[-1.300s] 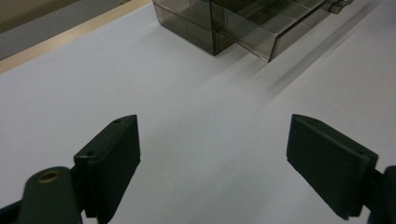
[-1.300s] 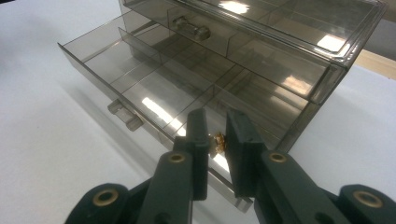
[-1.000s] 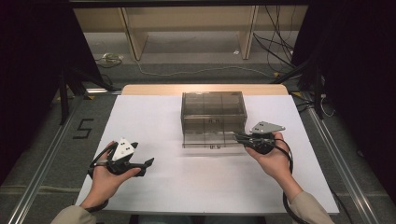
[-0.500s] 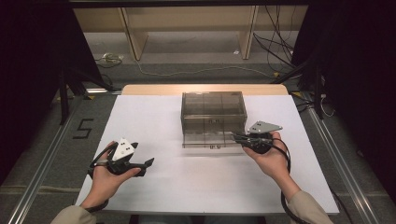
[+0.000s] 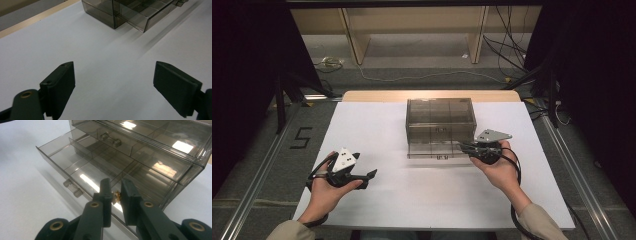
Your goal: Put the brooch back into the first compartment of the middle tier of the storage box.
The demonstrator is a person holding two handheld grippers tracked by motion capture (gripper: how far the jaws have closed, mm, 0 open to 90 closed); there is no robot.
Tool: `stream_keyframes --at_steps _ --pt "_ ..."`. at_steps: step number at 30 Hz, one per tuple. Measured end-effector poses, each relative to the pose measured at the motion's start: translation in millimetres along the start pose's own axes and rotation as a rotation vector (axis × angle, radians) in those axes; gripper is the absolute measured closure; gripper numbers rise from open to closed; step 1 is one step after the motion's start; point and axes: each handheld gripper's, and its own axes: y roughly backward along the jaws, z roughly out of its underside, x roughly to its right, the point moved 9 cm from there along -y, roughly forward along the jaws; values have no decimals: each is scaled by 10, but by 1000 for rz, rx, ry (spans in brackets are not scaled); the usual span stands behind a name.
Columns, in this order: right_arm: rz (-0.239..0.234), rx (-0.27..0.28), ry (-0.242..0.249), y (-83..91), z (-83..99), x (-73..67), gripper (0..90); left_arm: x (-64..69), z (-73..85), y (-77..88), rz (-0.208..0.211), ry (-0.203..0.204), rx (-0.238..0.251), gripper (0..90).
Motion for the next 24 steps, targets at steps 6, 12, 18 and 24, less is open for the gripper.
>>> stream_keyframes --at_steps 6,12,18,24 --pt "-3 0 -5 -9 -4 -6 805 2 3 -2 0 0 -2 177" --pt "-5 0 -6 -19 -12 -15 806 4 3 0 1 0 -2 177" --pt "-11 -2 -3 -34 -19 -25 805 3 3 0 0 1 -2 177" --pt "-12 -2 -3 -53 -29 -41 806 3 1 2 0 1 -1 178"
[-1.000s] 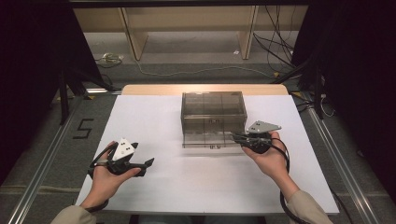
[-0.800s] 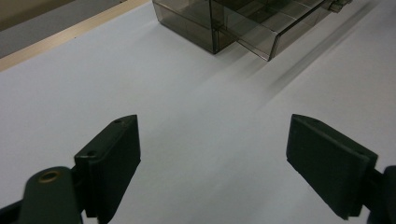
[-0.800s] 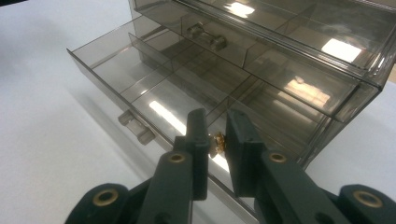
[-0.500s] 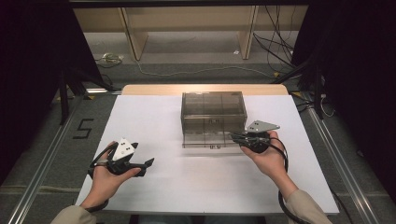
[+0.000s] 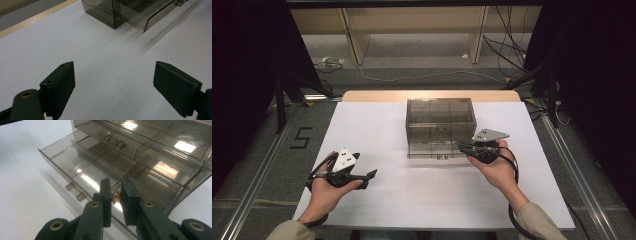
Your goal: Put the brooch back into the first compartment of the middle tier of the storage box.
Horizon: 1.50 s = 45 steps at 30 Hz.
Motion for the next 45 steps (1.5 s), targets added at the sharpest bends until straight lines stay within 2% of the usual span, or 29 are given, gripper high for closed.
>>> stream_keyframes --at_steps 45 --pt "-23 -4 4 -106 -64 -114 806 -4 1 4 -1 0 0 179"
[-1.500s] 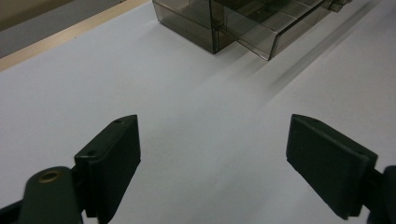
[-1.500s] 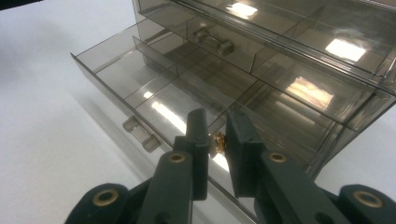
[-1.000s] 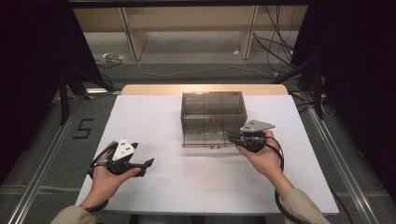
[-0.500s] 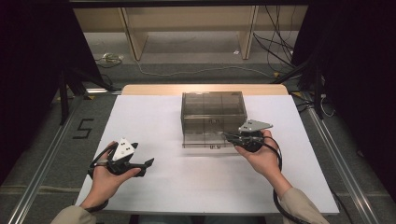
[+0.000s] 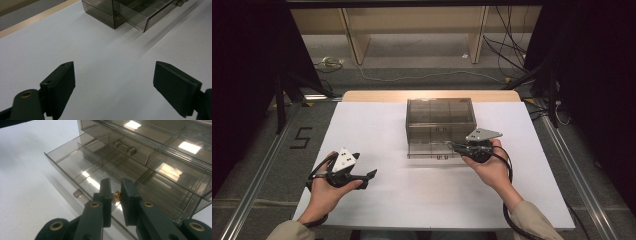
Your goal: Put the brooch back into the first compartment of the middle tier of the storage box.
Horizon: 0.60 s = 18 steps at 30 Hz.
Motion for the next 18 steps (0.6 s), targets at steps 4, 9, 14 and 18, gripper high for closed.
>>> stream_keyframes --at_steps 4,9,14,18 --pt "-1 3 5 -7 -8 -6 806 4 1 -1 2 2 0 179" --pt "-2 1 2 -17 -12 -14 806 1 1 -1 1 1 0 179" --pt "-4 0 1 -26 -15 -24 806 7 1 -3 2 3 1 179" --pt "-8 2 3 -36 -22 -33 806 3 -1 -1 1 2 1 179"
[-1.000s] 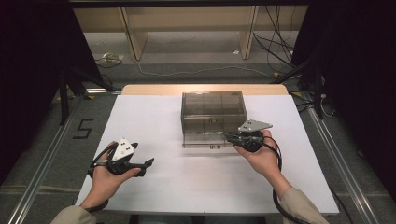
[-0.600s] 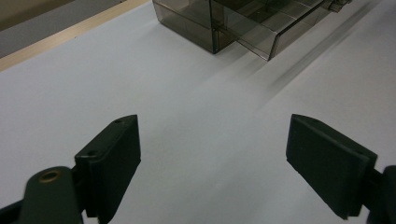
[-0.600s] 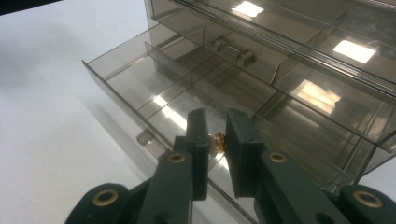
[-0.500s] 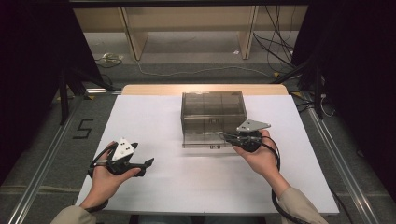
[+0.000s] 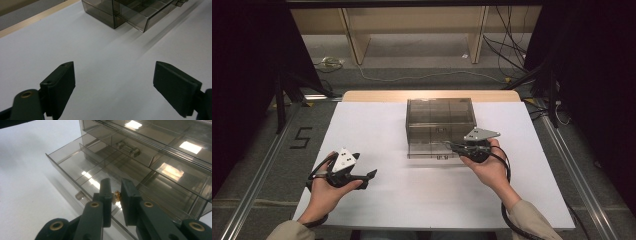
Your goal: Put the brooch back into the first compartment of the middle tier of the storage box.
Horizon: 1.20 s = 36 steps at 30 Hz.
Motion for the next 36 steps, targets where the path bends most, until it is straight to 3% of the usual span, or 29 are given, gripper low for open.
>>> stream_keyframes --at_steps 36 --pt "-8 5 4 -70 -56 -39 806 2 -2 0 1 -1 1 179"
